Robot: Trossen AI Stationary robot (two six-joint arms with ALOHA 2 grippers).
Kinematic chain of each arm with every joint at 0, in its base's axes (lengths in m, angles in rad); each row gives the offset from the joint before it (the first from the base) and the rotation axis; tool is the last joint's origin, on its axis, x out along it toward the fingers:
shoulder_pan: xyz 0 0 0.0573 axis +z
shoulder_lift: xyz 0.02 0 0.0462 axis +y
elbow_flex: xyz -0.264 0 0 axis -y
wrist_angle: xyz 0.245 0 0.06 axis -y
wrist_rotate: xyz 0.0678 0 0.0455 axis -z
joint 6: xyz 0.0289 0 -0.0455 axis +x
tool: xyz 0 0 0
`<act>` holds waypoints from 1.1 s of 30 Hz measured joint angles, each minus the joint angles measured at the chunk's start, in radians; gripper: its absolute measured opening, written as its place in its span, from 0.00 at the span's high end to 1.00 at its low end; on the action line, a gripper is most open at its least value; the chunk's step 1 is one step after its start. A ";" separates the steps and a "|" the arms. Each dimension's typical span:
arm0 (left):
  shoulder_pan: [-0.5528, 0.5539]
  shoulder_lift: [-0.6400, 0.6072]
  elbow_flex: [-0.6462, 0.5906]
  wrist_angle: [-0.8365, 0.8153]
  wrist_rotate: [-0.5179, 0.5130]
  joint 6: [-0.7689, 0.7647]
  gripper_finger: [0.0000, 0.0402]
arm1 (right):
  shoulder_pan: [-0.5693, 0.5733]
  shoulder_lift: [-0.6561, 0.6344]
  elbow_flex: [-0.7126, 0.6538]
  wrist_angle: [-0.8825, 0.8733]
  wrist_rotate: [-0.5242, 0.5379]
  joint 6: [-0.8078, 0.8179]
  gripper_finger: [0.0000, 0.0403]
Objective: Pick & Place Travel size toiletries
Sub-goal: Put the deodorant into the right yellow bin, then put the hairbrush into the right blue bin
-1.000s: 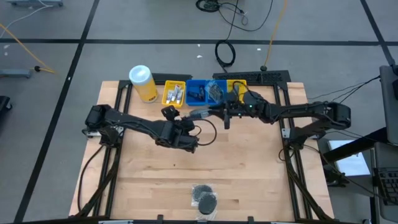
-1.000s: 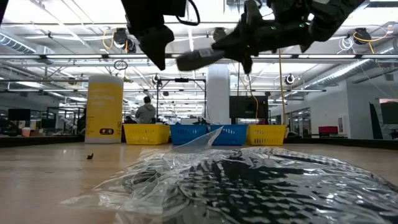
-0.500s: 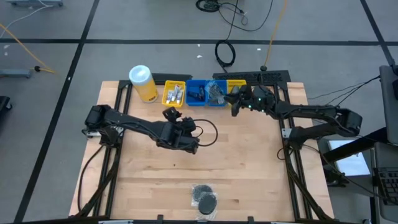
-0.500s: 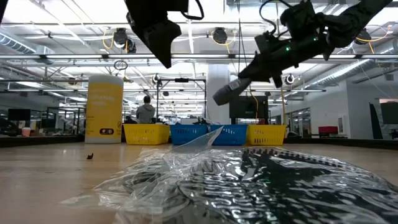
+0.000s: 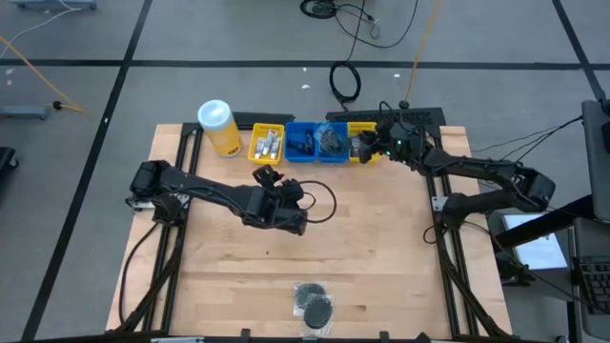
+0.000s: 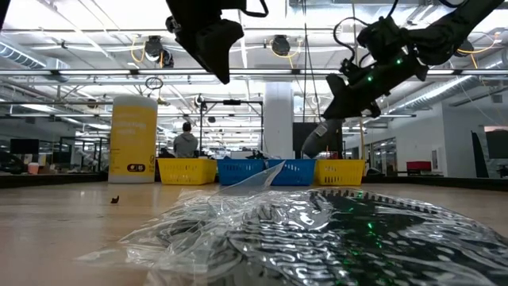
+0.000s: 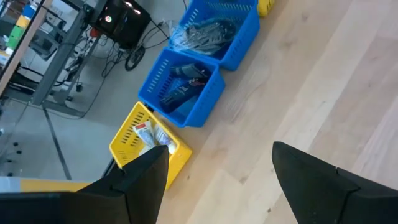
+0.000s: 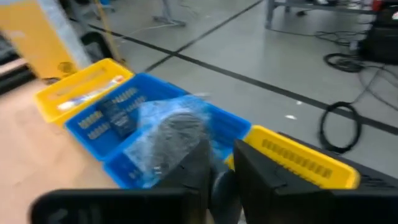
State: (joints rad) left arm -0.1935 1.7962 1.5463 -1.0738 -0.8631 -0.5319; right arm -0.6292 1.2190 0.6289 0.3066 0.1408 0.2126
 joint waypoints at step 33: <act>0.022 0.001 0.000 0.122 0.062 0.115 0.29 | 0.135 -0.102 0.002 -0.179 -0.413 -0.021 1.00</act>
State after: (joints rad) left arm -0.1719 1.7973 1.5463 -0.9518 -0.8013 -0.4166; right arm -0.4944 1.1168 0.6308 0.1280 -0.2723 0.1921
